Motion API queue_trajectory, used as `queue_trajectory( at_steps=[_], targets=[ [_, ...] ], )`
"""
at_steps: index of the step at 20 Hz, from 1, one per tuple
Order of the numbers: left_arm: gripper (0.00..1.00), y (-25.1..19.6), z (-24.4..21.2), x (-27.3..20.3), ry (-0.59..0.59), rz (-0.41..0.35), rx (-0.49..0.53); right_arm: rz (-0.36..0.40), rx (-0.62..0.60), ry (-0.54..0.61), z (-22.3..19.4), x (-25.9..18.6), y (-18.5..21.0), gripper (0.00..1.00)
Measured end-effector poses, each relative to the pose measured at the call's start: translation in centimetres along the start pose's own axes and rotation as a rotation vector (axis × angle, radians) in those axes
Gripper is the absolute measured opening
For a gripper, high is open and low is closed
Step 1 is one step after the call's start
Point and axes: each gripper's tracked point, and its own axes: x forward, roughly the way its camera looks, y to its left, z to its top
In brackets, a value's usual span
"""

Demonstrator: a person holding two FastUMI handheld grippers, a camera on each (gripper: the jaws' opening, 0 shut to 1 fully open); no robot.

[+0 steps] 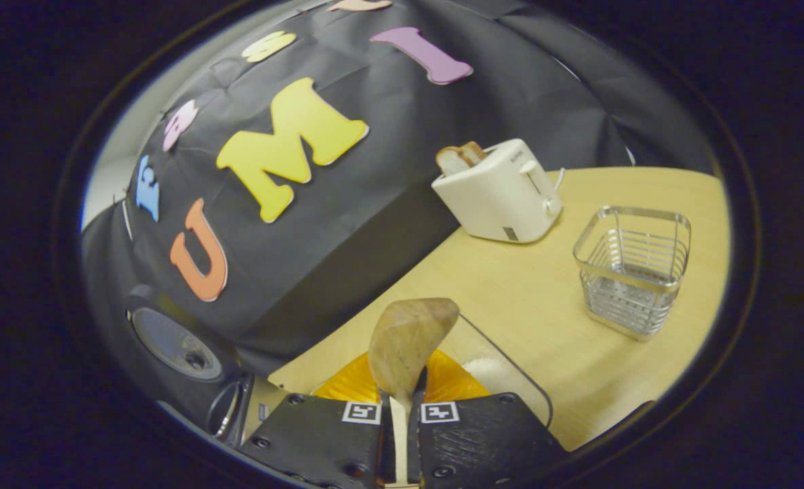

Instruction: Close the left gripper, press the button to open the rice cooker; take a wooden spoon from the chopstick holder with the right hand, scoop a spoonful of rice and pour it into the rice cooker, then put the wooden spoon back into the chopstick holder.

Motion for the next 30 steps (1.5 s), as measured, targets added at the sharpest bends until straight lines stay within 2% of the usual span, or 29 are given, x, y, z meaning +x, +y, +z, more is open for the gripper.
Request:
queue_trajectory(
  at_steps=[8, 12, 15, 18, 26, 30],
  targets=[
    [0.88, -0.1, 0.1, 0.0, -0.004, -0.009, -0.011, 0.019, 0.102, 0.112, -0.7, -0.4, 0.1, 0.07],
    [0.88, 0.1, 0.1, -0.1, -0.003, -0.009, -0.017, 0.096, 0.252, 0.173, -1.0, -0.5, 1.0, 0.07],
    [0.88, 0.1, 0.1, 0.0, -0.006, -0.011, -0.016, 0.119, 0.304, 0.171, -0.8, -0.6, 1.2, 0.06],
    [0.88, 0.3, 0.1, -0.1, -0.005, -0.011, -0.02, 0.158, 0.407, 0.166, -0.3, -0.8, 1.3, 0.06],
    [0.88, 1.1, -0.2, 0.1, 0.005, -0.001, -0.044, 0.189, 0.62, 0.189, 0.2, -1.7, 1.4, 0.06],
    [0.88, 1.7, 0.1, 0.0, -0.007, 0.006, -0.053, 0.17, 0.623, 0.178, 0.8, -2.3, 1.9, 0.07]
  ],
)
